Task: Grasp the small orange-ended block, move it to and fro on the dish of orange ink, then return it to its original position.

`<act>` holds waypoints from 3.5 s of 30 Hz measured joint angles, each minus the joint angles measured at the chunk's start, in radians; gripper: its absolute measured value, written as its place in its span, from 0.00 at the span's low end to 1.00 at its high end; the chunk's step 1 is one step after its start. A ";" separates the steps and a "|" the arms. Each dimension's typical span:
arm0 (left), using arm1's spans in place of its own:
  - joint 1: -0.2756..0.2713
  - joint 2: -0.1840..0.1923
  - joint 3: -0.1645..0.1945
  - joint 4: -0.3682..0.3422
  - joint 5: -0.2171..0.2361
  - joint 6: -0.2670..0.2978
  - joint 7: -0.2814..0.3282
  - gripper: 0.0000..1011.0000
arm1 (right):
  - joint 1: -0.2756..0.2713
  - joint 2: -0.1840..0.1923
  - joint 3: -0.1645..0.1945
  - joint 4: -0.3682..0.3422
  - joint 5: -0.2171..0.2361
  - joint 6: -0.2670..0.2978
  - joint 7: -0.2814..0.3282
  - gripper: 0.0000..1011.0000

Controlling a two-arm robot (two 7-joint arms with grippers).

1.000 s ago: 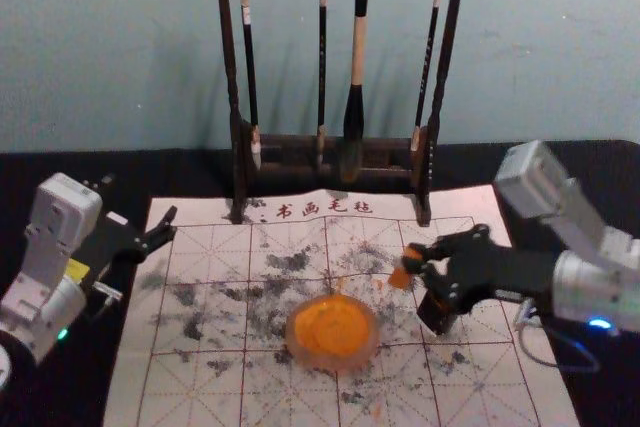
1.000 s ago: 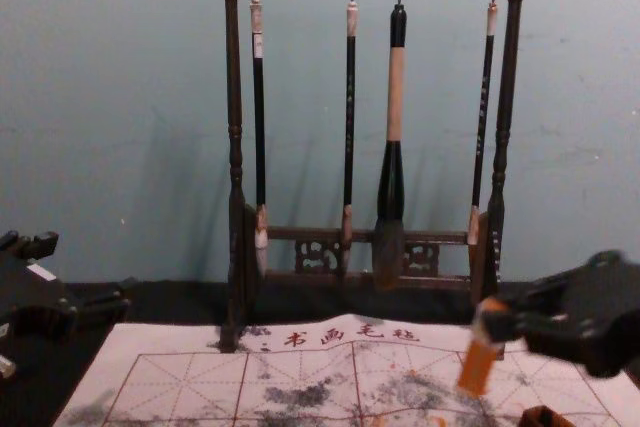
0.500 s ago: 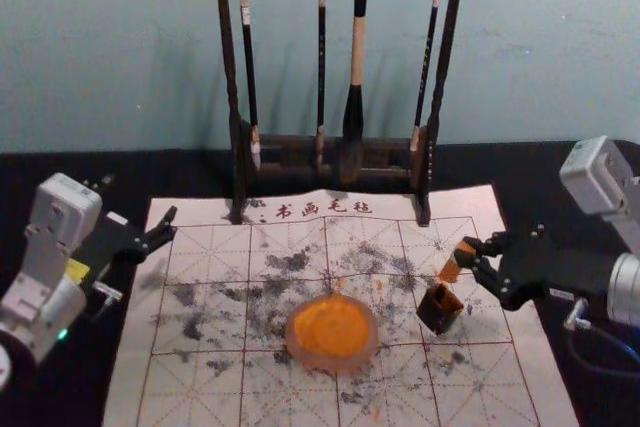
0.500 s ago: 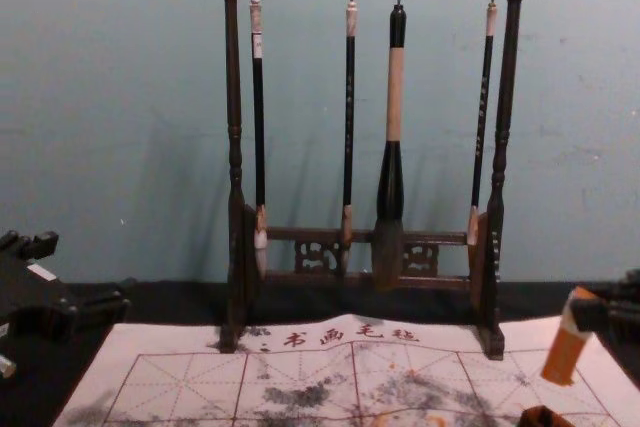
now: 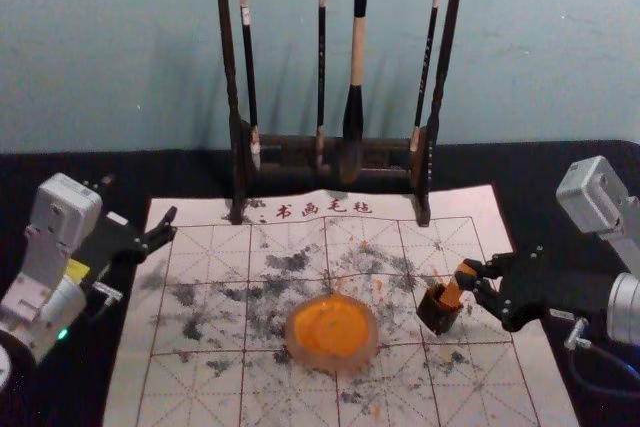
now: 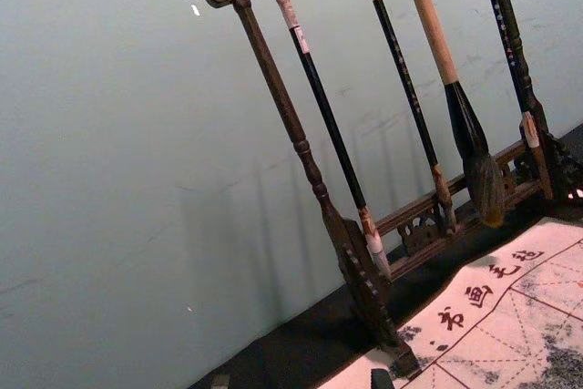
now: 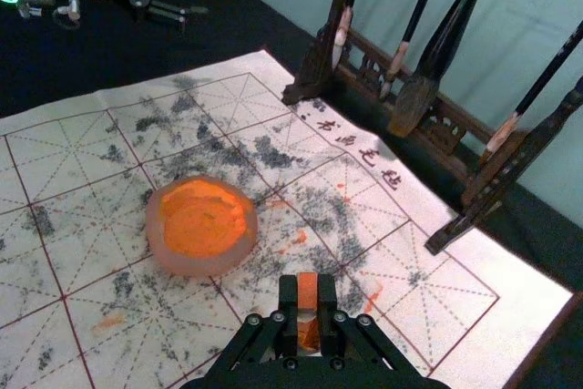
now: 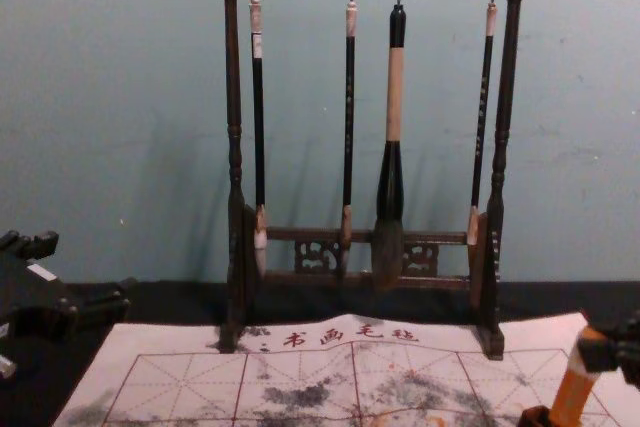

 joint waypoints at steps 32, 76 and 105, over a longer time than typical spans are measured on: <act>0.000 0.000 0.000 0.000 0.000 0.000 0.000 0.99 | 0.044 -0.050 -0.055 0.092 -0.019 0.005 0.027 0.09; 0.000 0.000 0.000 0.000 0.000 0.000 0.000 0.99 | 0.077 -0.078 -0.092 0.153 -0.064 -0.008 0.039 0.09; 0.000 0.000 0.000 0.000 0.000 0.000 0.000 0.99 | 0.077 -0.078 -0.091 0.152 -0.063 -0.004 0.038 0.77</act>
